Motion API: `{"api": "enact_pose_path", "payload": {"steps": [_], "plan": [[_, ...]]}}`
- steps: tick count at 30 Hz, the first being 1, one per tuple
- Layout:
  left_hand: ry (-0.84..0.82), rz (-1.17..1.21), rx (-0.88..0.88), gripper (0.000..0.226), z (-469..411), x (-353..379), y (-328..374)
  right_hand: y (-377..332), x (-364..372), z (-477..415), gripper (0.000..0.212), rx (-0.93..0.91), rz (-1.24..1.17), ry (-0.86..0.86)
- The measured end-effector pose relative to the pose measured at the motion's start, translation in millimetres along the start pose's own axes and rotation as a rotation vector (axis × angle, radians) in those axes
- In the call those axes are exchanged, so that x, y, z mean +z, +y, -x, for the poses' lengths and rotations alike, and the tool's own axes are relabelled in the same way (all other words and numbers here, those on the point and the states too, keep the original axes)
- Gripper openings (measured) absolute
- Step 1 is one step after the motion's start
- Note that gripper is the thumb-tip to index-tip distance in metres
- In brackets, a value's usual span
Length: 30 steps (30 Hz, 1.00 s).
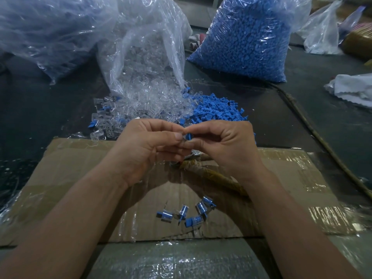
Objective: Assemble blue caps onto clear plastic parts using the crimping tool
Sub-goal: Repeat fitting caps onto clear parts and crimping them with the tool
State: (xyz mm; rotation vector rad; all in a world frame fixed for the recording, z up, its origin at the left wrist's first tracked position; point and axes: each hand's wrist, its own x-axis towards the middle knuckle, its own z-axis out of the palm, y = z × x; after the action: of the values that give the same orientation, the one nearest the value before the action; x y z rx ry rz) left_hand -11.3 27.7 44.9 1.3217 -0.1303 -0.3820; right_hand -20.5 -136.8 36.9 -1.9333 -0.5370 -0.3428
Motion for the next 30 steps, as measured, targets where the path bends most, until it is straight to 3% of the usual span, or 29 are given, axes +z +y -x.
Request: {"api": "enact_pose_path", "payload": {"steps": [20,23,26,30], "plan": [[0.023,-0.071,0.012,0.006,-2,-1,-3,-7,4,0,0.035,0.003,0.044,-0.045],[0.054,-0.040,0.023,0.004,-1,0,-3,-8,-2,-1,0.032,0.139,0.075,-0.124],[0.119,-0.008,0.052,0.015,-3,-1,-2,-6,-15,-5,0.032,0.333,0.290,-0.220],[0.171,0.043,0.076,0.018,-4,-2,0,-1,-31,-4,0.062,0.545,0.539,-0.533]]}}
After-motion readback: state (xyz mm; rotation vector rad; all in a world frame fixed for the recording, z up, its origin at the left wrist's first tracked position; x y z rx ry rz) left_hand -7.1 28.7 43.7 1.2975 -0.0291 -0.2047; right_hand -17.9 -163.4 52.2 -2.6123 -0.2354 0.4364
